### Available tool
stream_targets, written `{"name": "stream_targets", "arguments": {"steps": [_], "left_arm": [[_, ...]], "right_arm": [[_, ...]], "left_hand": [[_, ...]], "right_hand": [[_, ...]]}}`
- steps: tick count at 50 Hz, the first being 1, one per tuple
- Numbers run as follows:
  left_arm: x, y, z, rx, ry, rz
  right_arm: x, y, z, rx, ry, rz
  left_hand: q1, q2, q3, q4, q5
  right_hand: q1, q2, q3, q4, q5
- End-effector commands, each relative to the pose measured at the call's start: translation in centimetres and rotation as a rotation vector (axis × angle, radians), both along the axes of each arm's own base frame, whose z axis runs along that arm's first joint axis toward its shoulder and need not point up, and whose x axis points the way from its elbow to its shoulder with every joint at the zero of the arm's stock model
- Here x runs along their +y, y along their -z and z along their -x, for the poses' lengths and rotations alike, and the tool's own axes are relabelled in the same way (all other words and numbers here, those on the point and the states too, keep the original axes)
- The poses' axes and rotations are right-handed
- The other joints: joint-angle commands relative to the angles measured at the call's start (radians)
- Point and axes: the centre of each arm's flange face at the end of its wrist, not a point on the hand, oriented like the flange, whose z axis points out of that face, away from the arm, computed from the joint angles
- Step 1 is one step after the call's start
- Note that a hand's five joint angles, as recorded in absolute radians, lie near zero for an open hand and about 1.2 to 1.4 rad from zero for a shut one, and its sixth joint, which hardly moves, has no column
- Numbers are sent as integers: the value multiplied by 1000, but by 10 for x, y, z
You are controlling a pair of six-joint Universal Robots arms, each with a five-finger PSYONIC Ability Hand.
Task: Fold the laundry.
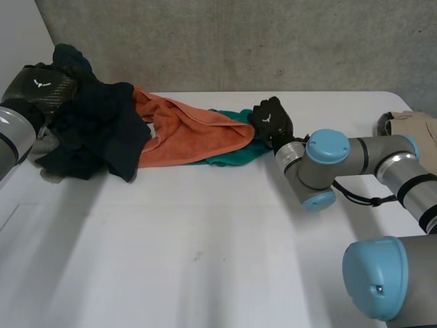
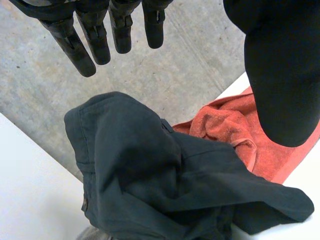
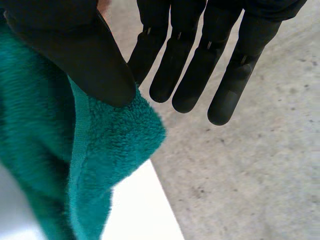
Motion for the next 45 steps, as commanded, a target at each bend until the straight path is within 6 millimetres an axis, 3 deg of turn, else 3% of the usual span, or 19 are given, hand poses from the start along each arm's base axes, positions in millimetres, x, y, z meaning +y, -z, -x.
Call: {"name": "stream_targets", "arguments": {"steps": [1, 3, 4, 7, 8, 10, 13, 19, 22, 24, 27, 30, 31, 33, 34, 39, 45], "left_arm": [[-4, -9, 11, 6, 32, 40], [-6, -8, 17, 6, 46, 42], [-9, -7, 22, 7, 60, 43], [-16, -5, 37, 10, 108, 50], [-18, -4, 48, 15, 141, 53], [-22, 1, 59, 17, 173, 49], [-29, 11, 93, 21, 260, 54], [-34, 36, 144, 15, 357, 34], [-34, 49, 161, 5, 393, 11], [-34, 66, 176, -19, 416, -15], [-36, 84, 185, -66, 430, -39], [-36, 93, 189, -92, 438, -52], [-35, 98, 193, -101, 450, -58], [-35, 100, 196, -101, 459, -53], [-35, 101, 198, -100, 464, -52], [-33, 106, 208, -86, 502, -36], [-40, 109, 213, -79, 524, 7]], "right_arm": [[10, -59, 16, -87, 5, -44], [16, -79, 22, -134, -4, -67], [22, -102, 31, -191, -13, -92], [41, -145, 45, -285, -56, -114], [53, -165, 51, -324, -89, -117], [69, -184, 54, -351, -132, -122], [106, -217, 64, -382, -214, -139], [161, -255, 86, -415, -282, -180], [177, -261, 92, -422, -301, -200], [188, -260, 96, -421, -304, -225], [187, -245, 106, -412, -258, -280], [181, -229, 116, -407, -188, -336], [179, -218, 120, -401, -154, -379], [178, -205, 121, -387, -127, -425], [176, -198, 121, -379, -114, -441], [163, -157, 124, -295, -24, -516], [159, -123, 121, -216, 27, -588]], "left_hand": [[-18, -30, -33, -27, -50], [-18, -30, -33, -27, -50], [-18, -30, -33, -27, -50], [-18, -30, -33, -27, -50], [-18, -30, -33, -27, -50], [-18, -30, -33, -27, -50], [-18, -30, -33, -27, -50], [-18, -30, -33, -27, -50], [-18, -30, -33, -27, -50], [-18, -30, -33, -27, -50], [-18, -30, -33, -27, -50], [-18, -30, -33, -27, -50], [-18, -30, -33, -27, -50], [-18, -30, -33, -27, -50], [-18, -30, -33, -27, -50], [-18, -30, -33, -27, -50], [-18, -30, -33, -27, -50]], "right_hand": [[290, 227, 213, 203, 219], [290, 227, 213, 203, 219], [290, 227, 213, 203, 219], [290, 227, 213, 203, 219], [290, 227, 213, 203, 219], [290, 227, 213, 203, 219], [290, 227, 213, 203, 219], [290, 227, 213, 203, 219], [290, 227, 213, 203, 219], [290, 227, 213, 203, 219], [243, 180, 166, 156, 172], [-105, -169, -182, -192, -176], [-476, -539, -552, -563, -547], [-824, -888, -901, -911, -895], [-890, -953, -967, -977, -961], [-923, -986, -999, -1010, -994], [-923, -986, -1000, -1010, -994]]}}
